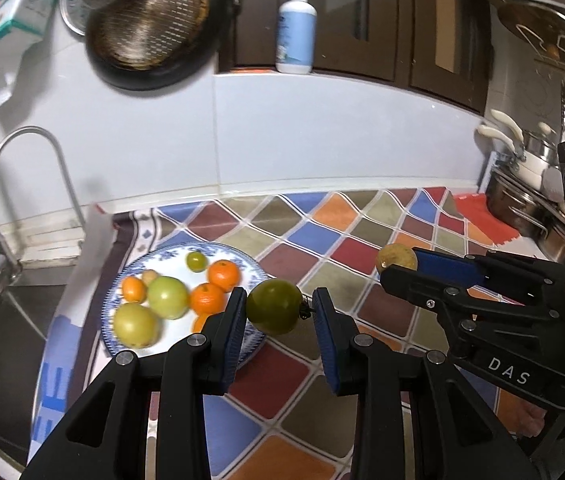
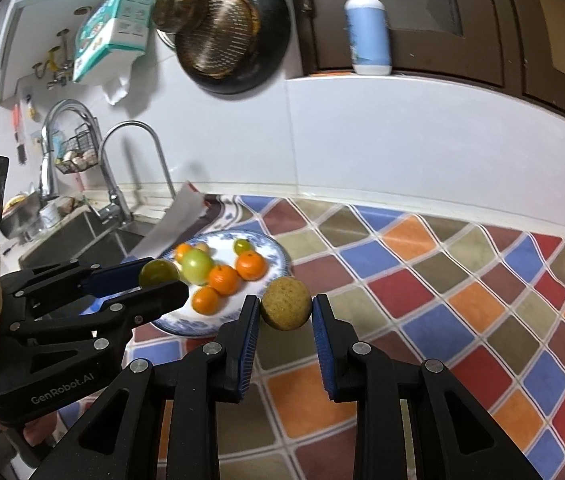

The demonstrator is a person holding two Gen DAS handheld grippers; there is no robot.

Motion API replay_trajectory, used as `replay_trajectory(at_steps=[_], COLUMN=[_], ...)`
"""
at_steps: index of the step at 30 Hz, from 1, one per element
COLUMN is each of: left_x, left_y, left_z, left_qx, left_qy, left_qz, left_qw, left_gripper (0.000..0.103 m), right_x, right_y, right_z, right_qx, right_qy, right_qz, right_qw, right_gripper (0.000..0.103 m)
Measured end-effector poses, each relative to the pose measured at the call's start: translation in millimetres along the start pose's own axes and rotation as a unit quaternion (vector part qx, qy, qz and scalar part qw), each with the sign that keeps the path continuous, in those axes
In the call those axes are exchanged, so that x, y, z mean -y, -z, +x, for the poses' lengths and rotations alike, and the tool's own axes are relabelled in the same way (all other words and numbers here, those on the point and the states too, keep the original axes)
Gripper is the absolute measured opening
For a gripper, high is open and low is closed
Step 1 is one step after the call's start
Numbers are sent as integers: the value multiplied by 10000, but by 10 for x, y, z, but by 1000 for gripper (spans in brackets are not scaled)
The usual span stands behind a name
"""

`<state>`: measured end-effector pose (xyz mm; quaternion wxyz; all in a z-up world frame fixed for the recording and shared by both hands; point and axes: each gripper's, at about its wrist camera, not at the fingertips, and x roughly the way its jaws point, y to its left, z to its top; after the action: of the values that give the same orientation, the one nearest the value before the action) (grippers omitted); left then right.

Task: Organize fruits
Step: 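Carry both fruits onto the plate and open both tools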

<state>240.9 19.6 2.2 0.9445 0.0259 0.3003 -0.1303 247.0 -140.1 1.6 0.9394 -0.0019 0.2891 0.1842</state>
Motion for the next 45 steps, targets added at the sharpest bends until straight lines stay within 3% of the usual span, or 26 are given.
replay_trajectory(at_steps=[17,33,45], left_x=[-471,-868,-959], left_y=[67,205,232], left_z=[-35,551,826], left_qx=[30,-575,-793], left_qy=[-491,-670,-693], left_qz=[-261,-585,-585], left_qw=[9984,9944,9927], left_gripper=[33,33,33], right_x=[-386,-469,-416], right_y=[-161,-131,-52], right_z=[348,1111,1499], right_qx=[-78,-718,-1083], right_qy=[-399,-772,-823], right_qz=[-293,-478,-373], right_qw=[9987,9933,9900], right_gripper=[28,28,28])
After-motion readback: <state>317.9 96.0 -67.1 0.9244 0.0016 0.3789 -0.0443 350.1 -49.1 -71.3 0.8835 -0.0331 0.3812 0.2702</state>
